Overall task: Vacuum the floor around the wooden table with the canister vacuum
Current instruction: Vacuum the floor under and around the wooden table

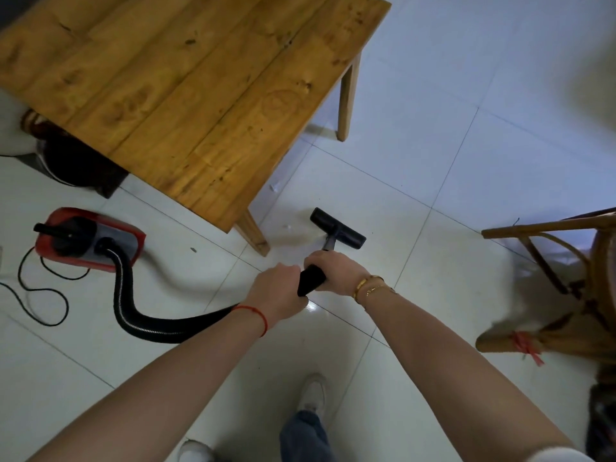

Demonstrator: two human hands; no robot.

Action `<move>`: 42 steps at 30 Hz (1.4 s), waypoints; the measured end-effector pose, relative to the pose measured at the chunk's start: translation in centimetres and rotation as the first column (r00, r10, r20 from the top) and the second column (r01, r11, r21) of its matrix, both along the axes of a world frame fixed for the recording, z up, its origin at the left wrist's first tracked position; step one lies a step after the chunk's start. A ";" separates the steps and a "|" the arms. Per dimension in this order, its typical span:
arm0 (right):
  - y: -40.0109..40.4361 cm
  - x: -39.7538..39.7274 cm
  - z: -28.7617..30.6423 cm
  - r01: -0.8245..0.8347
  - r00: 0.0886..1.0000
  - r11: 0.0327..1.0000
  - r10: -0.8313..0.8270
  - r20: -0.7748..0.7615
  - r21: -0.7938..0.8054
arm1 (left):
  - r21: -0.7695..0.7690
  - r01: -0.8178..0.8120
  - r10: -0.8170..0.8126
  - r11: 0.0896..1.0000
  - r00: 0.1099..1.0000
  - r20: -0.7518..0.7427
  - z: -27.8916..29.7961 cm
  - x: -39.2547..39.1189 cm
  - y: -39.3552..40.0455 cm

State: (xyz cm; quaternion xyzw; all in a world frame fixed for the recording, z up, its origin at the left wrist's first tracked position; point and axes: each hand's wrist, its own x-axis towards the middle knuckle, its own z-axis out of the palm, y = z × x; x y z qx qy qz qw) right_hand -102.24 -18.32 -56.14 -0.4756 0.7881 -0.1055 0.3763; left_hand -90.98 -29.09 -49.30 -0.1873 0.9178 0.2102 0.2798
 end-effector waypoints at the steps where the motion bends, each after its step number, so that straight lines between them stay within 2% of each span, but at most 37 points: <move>1: -0.1 0.1 0.0 -0.003 1.000 1.000 0.003 -0.003 0.001 | -0.004 -0.002 0.002 1.000 1.000 0.004 0.1 0.1 0.0; 14: -0.9 8.3 1.2 -0.058 0.998 0.998 0.057 0.021 0.034 | -0.062 0.028 -0.025 0.998 0.999 0.044 1.5 8.1 -0.5; 19: -1.0 12.4 2.0 -0.121 0.992 0.991 0.119 0.037 0.054 | 0.028 -0.072 0.070 0.997 0.996 0.061 2.4 12.5 0.0; 31: 3.0 21.3 3.1 -0.163 0.986 0.986 0.162 0.038 0.019 | 0.061 -0.167 0.160 0.984 0.982 0.103 4.3 21.5 4.5; 37: 5.8 23.7 3.1 -0.196 0.980 0.980 0.195 0.030 0.027 | 0.104 -0.216 0.200 0.971 0.969 0.144 4.4 23.7 7.5; 42: 7.7 23.0 2.9 -0.167 0.986 0.986 0.167 0.017 0.018 | 0.085 -0.189 0.178 0.978 0.976 0.124 4.3 23.1 9.1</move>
